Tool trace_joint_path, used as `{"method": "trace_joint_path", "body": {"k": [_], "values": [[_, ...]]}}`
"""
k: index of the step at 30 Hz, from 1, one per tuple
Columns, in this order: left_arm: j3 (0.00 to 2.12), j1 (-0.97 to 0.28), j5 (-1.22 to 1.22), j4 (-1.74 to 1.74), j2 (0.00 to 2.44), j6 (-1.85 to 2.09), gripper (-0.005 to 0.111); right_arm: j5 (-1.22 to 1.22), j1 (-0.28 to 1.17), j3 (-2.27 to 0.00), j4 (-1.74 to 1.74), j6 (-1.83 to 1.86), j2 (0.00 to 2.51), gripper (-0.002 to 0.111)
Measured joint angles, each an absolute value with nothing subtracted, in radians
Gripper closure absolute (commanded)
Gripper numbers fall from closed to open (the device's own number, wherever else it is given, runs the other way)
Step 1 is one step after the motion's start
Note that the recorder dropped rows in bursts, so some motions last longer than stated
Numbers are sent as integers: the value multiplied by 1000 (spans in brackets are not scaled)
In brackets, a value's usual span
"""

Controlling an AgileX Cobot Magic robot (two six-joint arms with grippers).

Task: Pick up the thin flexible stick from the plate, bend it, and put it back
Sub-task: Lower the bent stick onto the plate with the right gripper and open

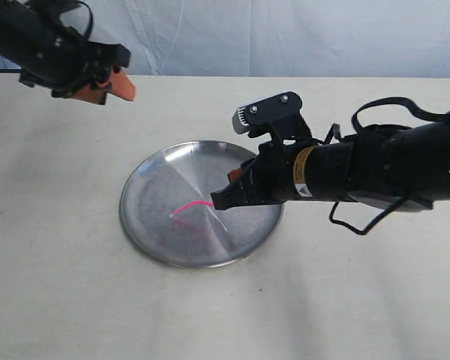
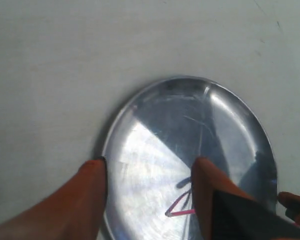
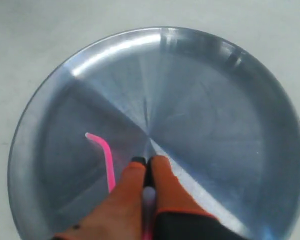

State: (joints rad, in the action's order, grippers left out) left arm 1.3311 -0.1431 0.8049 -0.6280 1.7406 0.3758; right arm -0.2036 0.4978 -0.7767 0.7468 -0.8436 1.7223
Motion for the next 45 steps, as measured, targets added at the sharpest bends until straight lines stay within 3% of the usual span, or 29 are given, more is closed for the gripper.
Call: {"method": "trace_joint_path", "body": {"k": [8,22,24,28,30,35,37,39,42,43,45], "values": [[1331,-2,855,-628,1657,374,56,-245,498,-921,626,-820,1848,109],[1331,7,855,-618,1618,374,56,-191,498,-976,619,-815,1948,108],[1331,7,855,-618,1618,374,56,-191,498,-976,619,-815,1948,101],[1331,7,855,-618,1618,374,56,-161,498,-976,619,-815,1948,72],[1331,7,855,-618,1618,374,56,-142,498,-976,619,-815,1948,67],[1331,7,855,-618,1618,376,57,-87,498,-976,615,-815,1948,67],[1331,7,855,-618,1618,385,63,-58,498,-976,615,-815,1941,69],[1326,7,855,-618,1614,396,79,-16,496,-976,625,-813,1907,77],[1304,7,841,-618,1585,417,103,46,493,-976,645,-811,1819,102],[1291,7,827,-618,1567,423,106,64,493,-976,649,-811,1791,109],[1255,7,795,-618,1520,446,106,116,493,-976,650,-809,1712,108]]}}
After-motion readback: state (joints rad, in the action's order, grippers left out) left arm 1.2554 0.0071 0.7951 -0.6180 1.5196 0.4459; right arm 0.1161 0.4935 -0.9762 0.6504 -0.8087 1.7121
